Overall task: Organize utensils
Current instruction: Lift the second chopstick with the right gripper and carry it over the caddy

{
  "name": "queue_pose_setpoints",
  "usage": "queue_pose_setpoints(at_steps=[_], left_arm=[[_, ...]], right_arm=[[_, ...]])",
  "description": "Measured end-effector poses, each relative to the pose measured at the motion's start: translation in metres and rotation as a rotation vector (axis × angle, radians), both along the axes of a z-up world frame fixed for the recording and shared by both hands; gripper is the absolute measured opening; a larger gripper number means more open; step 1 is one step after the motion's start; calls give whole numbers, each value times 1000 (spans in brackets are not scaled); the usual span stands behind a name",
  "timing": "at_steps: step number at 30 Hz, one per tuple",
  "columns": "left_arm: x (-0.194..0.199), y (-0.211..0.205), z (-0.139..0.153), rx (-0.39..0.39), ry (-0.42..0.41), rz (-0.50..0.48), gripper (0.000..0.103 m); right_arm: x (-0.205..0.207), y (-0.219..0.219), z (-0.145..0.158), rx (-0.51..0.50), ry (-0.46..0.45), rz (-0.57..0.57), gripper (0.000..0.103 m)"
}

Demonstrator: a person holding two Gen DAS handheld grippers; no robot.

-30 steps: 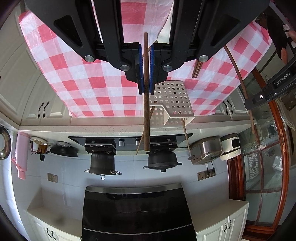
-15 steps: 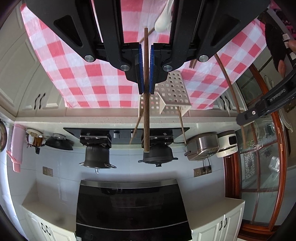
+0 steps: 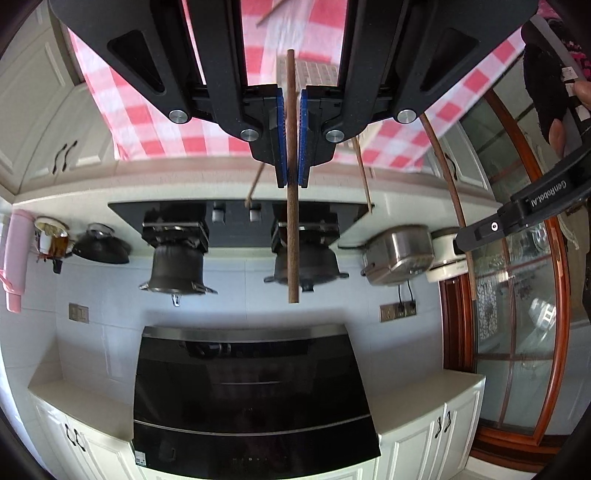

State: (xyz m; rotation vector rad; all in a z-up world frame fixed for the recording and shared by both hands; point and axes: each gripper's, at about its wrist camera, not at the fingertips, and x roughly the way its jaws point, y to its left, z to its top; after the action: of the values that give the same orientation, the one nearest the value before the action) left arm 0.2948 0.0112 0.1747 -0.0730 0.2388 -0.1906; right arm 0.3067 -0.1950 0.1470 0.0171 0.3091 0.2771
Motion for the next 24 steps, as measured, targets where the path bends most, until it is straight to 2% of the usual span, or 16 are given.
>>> queue_pose_setpoints(at_steps=[7,12,16,24], left_arm=[[38,9,40,-16,-58,41,6],[72,14,39,-42,-34,59,6],[101,15,13,-64,34,54,6],[135,12,-50,-91,161,26,6]], right_arm=[[33,5,17,16,-23,11,7],[58,15,7,-8,3,16,7],[71,20,-12,-27,40,20,7],[92,24,-46,-56,112,34,7]])
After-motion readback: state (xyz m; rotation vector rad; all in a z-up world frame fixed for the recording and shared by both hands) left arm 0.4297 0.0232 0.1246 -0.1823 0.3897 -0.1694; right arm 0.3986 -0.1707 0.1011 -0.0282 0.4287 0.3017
